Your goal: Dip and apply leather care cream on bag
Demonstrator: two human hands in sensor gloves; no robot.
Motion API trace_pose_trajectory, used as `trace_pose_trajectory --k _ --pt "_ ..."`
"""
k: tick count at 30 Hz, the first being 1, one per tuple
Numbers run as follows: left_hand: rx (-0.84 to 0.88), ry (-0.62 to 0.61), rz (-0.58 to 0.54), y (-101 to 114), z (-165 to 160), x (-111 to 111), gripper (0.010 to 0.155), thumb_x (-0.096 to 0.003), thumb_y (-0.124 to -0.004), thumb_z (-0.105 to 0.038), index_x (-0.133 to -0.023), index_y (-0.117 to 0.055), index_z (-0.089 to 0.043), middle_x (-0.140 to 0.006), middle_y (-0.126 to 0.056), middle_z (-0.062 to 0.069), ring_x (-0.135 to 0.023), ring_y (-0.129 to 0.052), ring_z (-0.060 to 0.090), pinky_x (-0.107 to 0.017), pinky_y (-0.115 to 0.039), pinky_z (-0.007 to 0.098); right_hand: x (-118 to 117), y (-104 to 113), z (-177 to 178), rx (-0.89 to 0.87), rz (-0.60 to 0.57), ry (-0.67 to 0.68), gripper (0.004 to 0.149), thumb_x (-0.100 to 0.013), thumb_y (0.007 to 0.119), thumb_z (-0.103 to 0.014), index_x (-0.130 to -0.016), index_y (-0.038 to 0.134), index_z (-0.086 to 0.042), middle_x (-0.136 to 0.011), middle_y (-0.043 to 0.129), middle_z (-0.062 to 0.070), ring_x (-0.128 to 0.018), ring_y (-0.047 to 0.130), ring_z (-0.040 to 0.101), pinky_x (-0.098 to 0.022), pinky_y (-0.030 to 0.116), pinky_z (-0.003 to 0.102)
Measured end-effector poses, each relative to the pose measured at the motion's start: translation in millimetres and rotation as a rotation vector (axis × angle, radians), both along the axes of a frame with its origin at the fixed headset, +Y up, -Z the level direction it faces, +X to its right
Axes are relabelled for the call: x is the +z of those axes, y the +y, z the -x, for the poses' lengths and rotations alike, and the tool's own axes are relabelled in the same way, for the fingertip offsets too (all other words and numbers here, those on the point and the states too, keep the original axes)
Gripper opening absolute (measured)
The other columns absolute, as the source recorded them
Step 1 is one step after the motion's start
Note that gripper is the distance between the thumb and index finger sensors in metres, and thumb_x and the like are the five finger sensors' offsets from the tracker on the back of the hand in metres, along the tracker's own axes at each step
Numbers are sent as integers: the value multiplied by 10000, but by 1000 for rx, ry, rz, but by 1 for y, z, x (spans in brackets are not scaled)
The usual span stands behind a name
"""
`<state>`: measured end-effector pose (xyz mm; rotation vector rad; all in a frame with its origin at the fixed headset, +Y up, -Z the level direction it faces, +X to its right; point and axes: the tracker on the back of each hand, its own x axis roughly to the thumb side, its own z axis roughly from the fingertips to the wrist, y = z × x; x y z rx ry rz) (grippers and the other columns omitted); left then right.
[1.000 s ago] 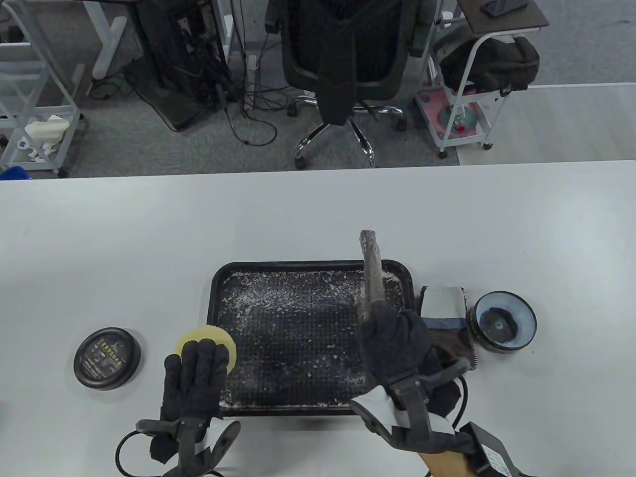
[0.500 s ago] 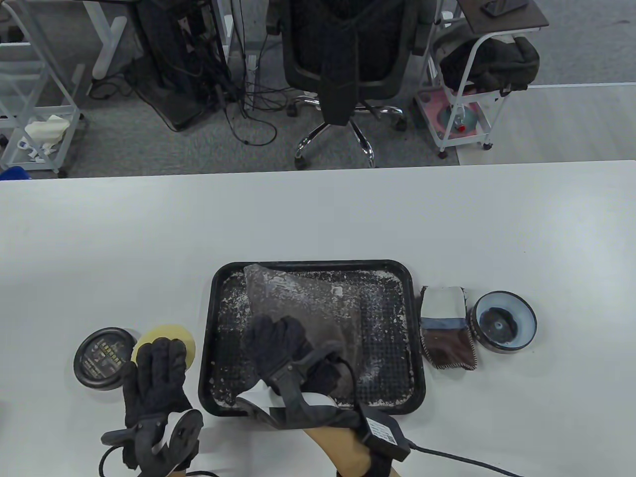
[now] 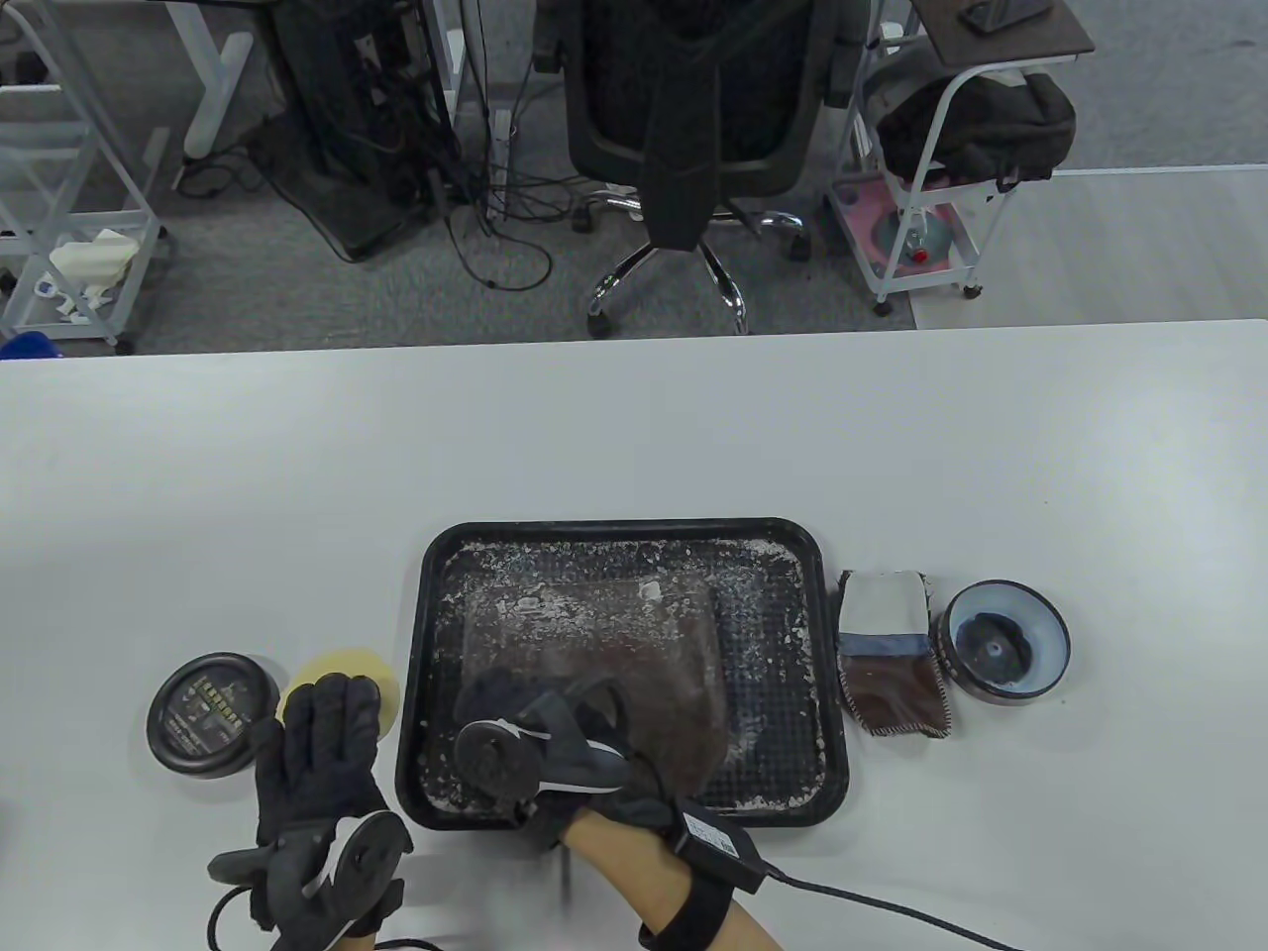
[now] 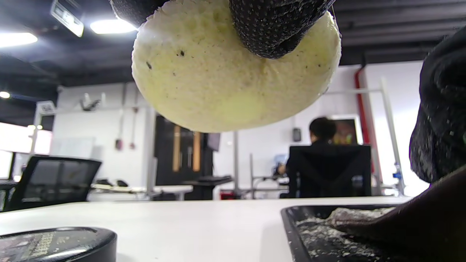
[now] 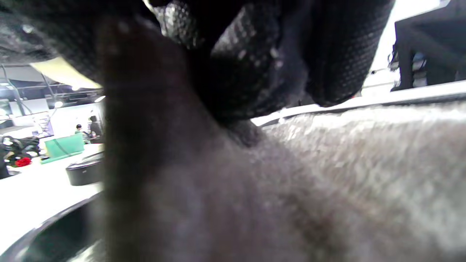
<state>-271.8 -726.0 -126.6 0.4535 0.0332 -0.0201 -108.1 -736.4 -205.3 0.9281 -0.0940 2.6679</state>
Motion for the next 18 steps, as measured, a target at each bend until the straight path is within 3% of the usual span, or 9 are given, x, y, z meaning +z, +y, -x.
trace_pose_trajectory --k 5,8,13,18 --pt "-17 -18 30 -4 -4 -1 537 -438 -776 -216 -969 -775 -295 -1035 -798 48 -947 -855 324 -726 -615 522 -1 -18 4 24 109 35 455 -492 948 -425 -736 884 -47 -883 901 206 -443 1076 203 -533 866 517" --pt "-36 -29 45 -7 -7 -2 535 -438 -776 -217 -966 -777 -298 -1035 -797 44 -947 -856 322 -727 -613 520 -1 -29 3 57 294 69 497 -503 931 -397 -831 859 -30 -962 836 239 -584 1033 260 -586 787 560" --pt "-52 -65 47 -9 -12 -2 534 -441 -773 -220 -969 -773 -302 -1039 -790 44 -953 -849 318 -729 -610 519 0 -22 -14 -41 337 99 504 -507 914 -385 -859 859 -29 -977 817 269 -663 1025 327 -591 768 585" --pt "-72 -86 33 -10 -16 -1 533 -440 -772 -221 -968 -776 -298 -1040 -789 43 -952 -851 316 -729 -610 517 2 1 -57 -102 226 28 469 -505 916 -356 -855 869 -47 -981 828 246 -666 1026 359 -596 758 593"
